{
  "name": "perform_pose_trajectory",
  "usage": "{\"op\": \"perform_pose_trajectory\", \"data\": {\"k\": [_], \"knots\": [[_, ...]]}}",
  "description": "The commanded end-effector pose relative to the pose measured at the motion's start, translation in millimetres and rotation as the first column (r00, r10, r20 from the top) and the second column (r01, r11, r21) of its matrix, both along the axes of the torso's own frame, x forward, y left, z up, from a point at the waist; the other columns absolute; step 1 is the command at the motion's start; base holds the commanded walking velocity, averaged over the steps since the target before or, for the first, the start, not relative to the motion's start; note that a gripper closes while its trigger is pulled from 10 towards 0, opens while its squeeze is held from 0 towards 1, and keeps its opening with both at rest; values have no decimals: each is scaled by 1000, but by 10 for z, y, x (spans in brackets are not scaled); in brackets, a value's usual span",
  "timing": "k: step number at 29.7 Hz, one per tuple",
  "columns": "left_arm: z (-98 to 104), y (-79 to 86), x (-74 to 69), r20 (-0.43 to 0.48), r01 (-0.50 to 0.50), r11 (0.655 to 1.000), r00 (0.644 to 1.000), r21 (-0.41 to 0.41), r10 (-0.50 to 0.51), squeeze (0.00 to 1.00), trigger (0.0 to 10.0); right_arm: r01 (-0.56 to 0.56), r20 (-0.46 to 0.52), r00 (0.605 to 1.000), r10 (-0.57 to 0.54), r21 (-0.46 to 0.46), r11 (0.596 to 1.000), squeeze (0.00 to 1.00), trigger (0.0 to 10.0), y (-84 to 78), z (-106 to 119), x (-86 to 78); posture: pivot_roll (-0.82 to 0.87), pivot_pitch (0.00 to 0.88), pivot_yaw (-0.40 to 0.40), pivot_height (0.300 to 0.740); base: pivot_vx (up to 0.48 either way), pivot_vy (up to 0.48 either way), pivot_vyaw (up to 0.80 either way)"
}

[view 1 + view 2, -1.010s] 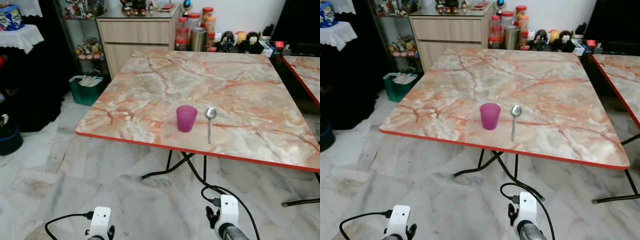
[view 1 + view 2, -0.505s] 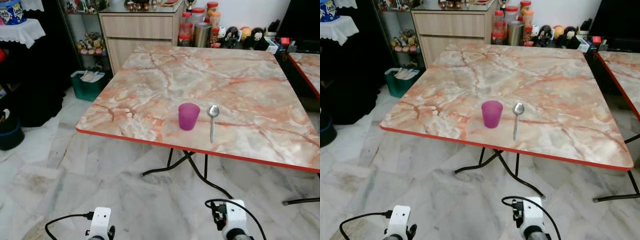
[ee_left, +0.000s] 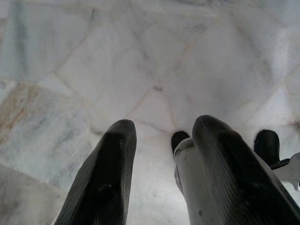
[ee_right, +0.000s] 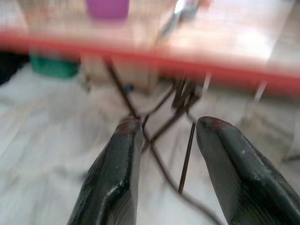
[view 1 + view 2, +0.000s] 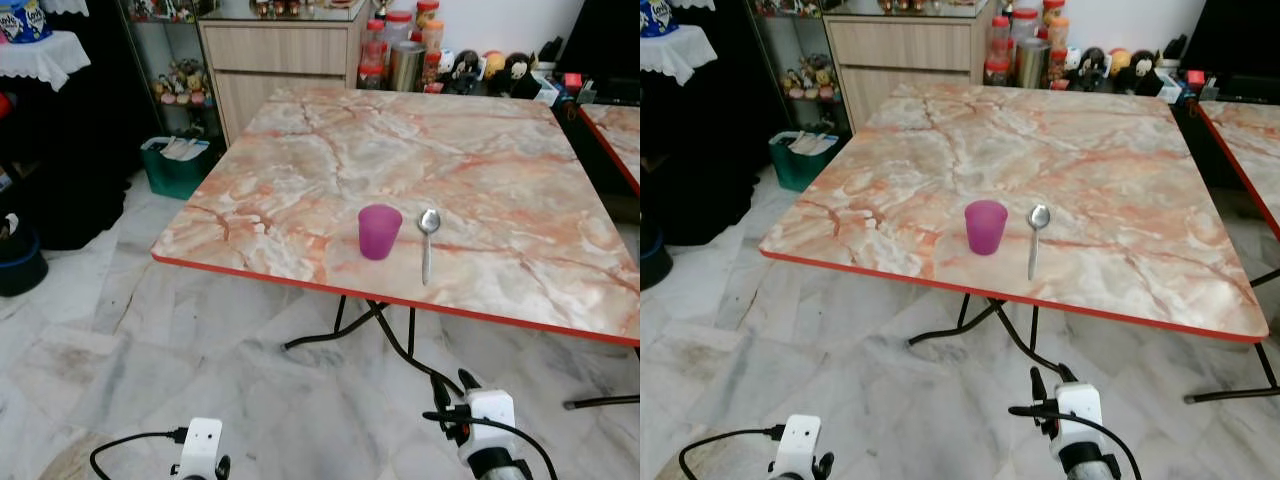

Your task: Setting the table

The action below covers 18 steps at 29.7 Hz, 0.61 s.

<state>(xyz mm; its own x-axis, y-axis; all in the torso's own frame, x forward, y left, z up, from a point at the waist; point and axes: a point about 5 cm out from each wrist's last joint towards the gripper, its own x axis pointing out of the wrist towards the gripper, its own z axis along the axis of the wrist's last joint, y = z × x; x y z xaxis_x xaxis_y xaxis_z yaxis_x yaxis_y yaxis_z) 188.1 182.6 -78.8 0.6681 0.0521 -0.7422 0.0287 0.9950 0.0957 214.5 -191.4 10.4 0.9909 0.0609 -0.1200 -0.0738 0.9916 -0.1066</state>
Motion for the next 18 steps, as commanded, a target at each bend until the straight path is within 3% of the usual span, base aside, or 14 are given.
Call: {"op": "perform_pose_trajectory", "data": {"k": [1, 9, 12, 18], "knots": [[-3, 10, -12, 5, -10, 1000, 1000, -4, 10, 0, 10000, 38, 77, 996, -41, 38, 999, 0, 10000, 1, 220, 200, -47, 14, 6, 701, 0, 0, 0], [7, 0, 12, 10, -27, 1000, 1000, -9, 27, 0, 10000, 52, 192, 978, -78, 138, 989, 0, 10000, 156, 681, 722, -40, 1, -5, 701, 0, 0, 0], [10, 4, 17, 12, -30, 1000, 999, -8, 30, 0, 10000, 49, 188, 979, -76, 146, 988, 0, 10000, 198, 726, 802, -40, 0, -6, 701, 0, 0, 0], [18, 6, 36, 14, -33, 999, 999, -4, 33, 0, 10000, 36, 158, 985, -63, 173, 984, 0, 10000, 331, 785, 973, -41, 0, -6, 701, 290, 0, -175]]}}
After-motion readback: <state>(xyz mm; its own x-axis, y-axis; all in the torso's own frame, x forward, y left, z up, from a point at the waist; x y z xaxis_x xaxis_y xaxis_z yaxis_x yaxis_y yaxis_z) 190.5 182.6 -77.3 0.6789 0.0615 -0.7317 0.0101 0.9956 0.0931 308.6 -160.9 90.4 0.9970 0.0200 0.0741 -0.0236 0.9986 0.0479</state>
